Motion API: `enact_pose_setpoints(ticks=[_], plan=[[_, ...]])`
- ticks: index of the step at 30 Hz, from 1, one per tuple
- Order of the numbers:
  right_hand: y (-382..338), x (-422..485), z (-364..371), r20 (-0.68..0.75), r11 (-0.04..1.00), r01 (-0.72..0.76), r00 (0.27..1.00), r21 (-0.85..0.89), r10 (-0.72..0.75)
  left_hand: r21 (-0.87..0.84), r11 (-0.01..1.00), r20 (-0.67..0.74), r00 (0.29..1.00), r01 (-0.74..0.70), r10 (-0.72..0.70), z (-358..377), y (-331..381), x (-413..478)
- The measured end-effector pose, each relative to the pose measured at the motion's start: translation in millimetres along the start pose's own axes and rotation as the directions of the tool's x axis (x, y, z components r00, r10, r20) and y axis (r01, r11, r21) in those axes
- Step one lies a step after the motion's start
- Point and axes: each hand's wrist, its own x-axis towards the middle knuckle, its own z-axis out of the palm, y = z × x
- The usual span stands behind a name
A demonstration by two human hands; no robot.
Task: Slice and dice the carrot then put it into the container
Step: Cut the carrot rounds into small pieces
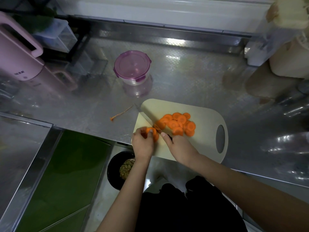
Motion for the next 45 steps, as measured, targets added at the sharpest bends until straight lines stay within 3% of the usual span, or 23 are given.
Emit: enact_pose_setpoints(ticks=[11,29,41,45], plan=[[4,-4,-5,0.021,1.000,-0.007,1.000,-0.012,0.007,-0.204,0.966,-0.019,0.986,0.158,-0.165,-1,3,-8],[-9,-11,-14,0.012,1.000,-0.002,1.000,-0.001,0.002,-0.189,0.954,-0.066,0.967,0.231,-0.247,5,6,-8],[-24,-6,-13,0.072,0.986,0.013,0.997,-0.166,-0.001,-0.133,0.951,-0.083,0.953,0.280,-0.292,0,11,-5],[-22,0,-6,0.109,0.937,0.025,0.994,-0.348,0.014,-0.141,0.952,-0.062,0.957,0.273,-0.284,-2,11,-4]])
